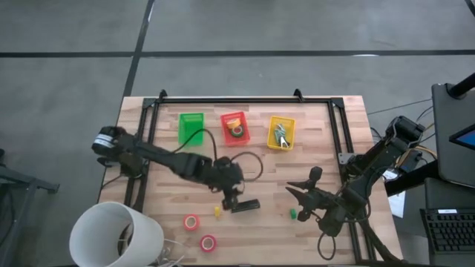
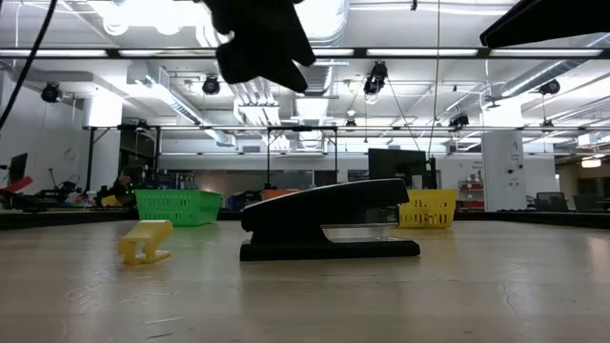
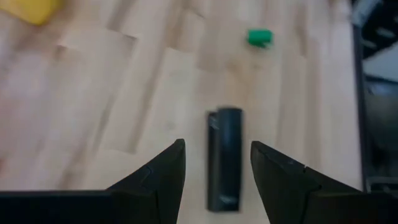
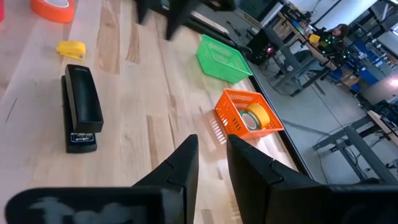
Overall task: Pick and place Stapler, Stapler remover, tape
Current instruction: Put the red tape into the orange bin
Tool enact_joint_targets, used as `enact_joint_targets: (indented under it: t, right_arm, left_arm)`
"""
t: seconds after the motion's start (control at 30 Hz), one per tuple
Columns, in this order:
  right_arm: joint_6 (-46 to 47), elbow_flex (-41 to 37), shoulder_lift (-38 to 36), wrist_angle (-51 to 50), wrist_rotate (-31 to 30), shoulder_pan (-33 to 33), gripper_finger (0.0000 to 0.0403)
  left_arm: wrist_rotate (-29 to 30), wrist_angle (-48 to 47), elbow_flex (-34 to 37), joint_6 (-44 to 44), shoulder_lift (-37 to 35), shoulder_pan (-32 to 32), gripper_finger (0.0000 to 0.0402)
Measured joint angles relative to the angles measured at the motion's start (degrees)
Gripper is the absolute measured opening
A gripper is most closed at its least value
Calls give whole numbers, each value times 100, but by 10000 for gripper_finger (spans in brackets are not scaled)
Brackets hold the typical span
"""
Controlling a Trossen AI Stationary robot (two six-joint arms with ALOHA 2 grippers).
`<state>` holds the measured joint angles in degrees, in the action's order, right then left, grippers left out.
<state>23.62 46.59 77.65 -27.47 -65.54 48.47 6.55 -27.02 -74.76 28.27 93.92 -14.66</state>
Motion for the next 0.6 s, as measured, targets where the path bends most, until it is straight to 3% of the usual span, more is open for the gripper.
enact_joint_targets:
  t: [0.6]
  right_arm:
    - [-2,0,0,23,-2,0,75]
  left_arm:
    - [-105,-59,650,824,23,-1574,182]
